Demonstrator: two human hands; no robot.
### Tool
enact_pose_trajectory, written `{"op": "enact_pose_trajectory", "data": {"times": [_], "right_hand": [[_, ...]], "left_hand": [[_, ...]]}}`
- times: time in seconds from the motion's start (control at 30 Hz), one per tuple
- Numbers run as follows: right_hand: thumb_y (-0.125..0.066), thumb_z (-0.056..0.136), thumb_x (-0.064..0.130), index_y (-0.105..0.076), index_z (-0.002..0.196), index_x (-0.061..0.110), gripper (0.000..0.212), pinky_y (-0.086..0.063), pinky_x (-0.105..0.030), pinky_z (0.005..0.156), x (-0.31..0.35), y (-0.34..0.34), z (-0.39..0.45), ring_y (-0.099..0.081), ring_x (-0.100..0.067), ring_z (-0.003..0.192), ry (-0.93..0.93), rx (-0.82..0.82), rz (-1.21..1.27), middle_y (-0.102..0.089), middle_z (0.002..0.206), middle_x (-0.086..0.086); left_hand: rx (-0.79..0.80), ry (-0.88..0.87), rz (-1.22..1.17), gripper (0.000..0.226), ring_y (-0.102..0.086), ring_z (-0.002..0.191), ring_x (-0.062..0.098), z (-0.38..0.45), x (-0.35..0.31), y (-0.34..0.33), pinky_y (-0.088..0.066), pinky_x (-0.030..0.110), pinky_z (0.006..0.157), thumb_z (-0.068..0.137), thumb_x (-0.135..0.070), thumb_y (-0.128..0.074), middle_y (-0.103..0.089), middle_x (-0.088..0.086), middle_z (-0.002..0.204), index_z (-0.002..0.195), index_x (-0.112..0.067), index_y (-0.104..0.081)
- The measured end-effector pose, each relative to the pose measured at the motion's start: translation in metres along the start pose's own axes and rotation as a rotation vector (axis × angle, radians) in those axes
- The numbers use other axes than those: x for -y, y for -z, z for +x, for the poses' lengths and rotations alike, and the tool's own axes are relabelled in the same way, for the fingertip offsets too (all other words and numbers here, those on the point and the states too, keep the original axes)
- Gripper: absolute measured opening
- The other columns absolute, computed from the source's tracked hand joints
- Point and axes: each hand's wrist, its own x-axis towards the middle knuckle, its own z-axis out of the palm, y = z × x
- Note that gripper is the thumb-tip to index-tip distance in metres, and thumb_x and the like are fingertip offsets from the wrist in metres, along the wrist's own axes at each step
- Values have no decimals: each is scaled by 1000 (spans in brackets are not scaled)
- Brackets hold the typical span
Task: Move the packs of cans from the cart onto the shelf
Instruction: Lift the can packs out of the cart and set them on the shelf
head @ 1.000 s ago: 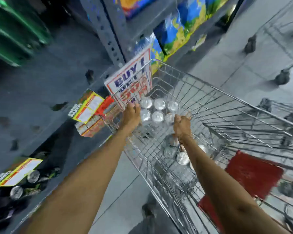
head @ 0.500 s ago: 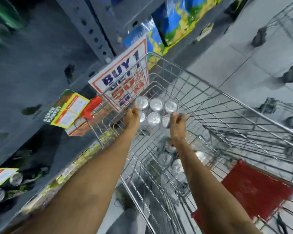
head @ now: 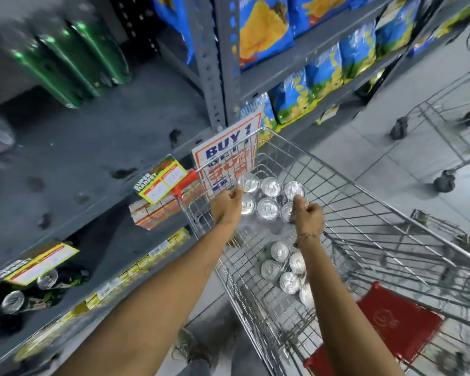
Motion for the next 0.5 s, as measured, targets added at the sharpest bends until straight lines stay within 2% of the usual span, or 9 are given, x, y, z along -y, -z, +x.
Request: {"op": "enact_pose_trajectory", "data": {"times": [0.07,0.1,0.17,0.27,0.33,0.4,0.5], "right_hand": [[-52,90,43,-53,88,13,30,-38,-29,63,27,11,-16,-48,-14,60,72,-34,-31,-51,62,1],[-52,89,44,-54,86,13,31,-36,-29,68,41,15,-25,-49,-17,62,113,-45,-34,-52,63,-1],[-53,85,49,-59,84,8,41,-37,-31,72,63,21,-39,-55,-26,74,193,-68,-43,-58,73,-10],[-53,87,46,-59,81,3,44,-40,-36,77,101,26,-67,-58,-30,84,298,-69,-55,-62,83,-17],[-51,87,47,-57,76,6,43,-39,-36,75,126,28,-90,-58,-33,85,379,-49,-89,-63,83,-20],[-52,88,46,-53,65,7,45,-35,-34,70,150,26,-115,-56,-35,79,476,-19,-127,-57,75,-21],[-55,89,40,-51,61,5,45,-37,-37,70,180,11,-150,-47,-27,72,604,89,-147,-50,71,-19]], "left_hand": [[-28,-30,-1,52,-33,40,12,-11,-19,22,-24,21,40,88,-45,-42,-33,-3,43,45,-20,-28],[-50,-48,3,52,-36,40,13,-18,-29,37,-24,21,39,88,-45,-42,-35,-2,43,45,-19,-29],[-86,-74,4,53,-47,45,22,-27,-47,62,-25,23,41,88,-45,-41,-48,9,46,44,-16,-33],[-123,-87,8,52,-62,72,35,-41,-72,108,-39,32,53,87,-45,-40,-64,22,69,57,-6,-57],[-197,-75,39,57,-63,87,38,-47,-82,138,-48,36,69,85,-48,-41,-70,26,87,76,1,-67],[-262,-51,12,59,-62,94,38,-53,-86,172,-50,39,79,81,-51,-43,-70,26,96,84,1,-70],[-325,-45,-28,62,-62,89,37,-63,-81,225,-50,38,75,79,-55,-42,-71,24,88,73,1,-68]]}}
